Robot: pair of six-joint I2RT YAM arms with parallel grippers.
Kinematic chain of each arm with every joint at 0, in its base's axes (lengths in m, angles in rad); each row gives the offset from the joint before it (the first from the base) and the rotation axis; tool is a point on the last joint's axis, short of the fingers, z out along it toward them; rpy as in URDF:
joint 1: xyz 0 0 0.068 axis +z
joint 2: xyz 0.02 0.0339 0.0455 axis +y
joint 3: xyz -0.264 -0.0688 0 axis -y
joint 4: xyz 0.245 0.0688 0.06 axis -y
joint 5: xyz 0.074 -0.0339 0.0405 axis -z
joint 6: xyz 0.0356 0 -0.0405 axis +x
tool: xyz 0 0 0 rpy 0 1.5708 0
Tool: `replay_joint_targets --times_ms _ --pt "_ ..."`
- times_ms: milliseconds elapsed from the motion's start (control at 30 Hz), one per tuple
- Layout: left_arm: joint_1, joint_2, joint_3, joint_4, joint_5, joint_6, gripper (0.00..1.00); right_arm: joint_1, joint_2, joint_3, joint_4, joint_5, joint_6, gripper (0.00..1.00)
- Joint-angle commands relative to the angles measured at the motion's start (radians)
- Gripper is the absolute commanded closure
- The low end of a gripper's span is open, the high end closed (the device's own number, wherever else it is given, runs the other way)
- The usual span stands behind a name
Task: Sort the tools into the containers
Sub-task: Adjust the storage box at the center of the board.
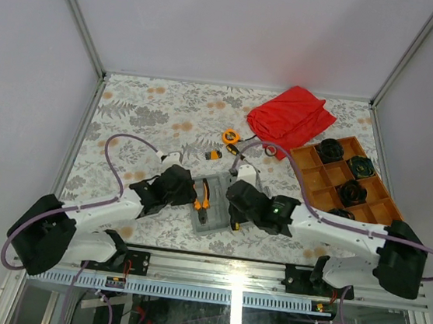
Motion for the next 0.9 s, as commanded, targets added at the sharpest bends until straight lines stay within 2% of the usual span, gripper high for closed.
replay_joint_targets --times_ms 0,200,267,367,500,867 --pt "0.008 -0.050 0.011 -0.040 -0.018 0.039 0.50 -0.013 0.118 0.115 -0.008 -0.052 -0.060 0.96" --pt "0.007 -0.103 -0.002 -0.068 -0.019 0.025 0.40 -0.046 0.272 0.202 -0.023 -0.097 -0.083 0.98" --pt "0.007 -0.128 -0.015 -0.073 -0.016 0.017 0.19 -0.064 0.299 0.214 -0.022 -0.111 -0.087 0.98" --pt "0.007 -0.162 -0.037 -0.080 -0.010 0.002 0.08 -0.088 0.325 0.214 -0.005 -0.137 -0.090 0.98" --pt "0.007 -0.210 -0.069 -0.084 -0.003 -0.018 0.03 -0.101 0.350 0.217 0.013 -0.168 -0.101 0.98" --pt "0.007 -0.237 -0.099 -0.079 0.029 -0.029 0.02 -0.111 0.409 0.234 0.036 -0.178 -0.097 0.98"
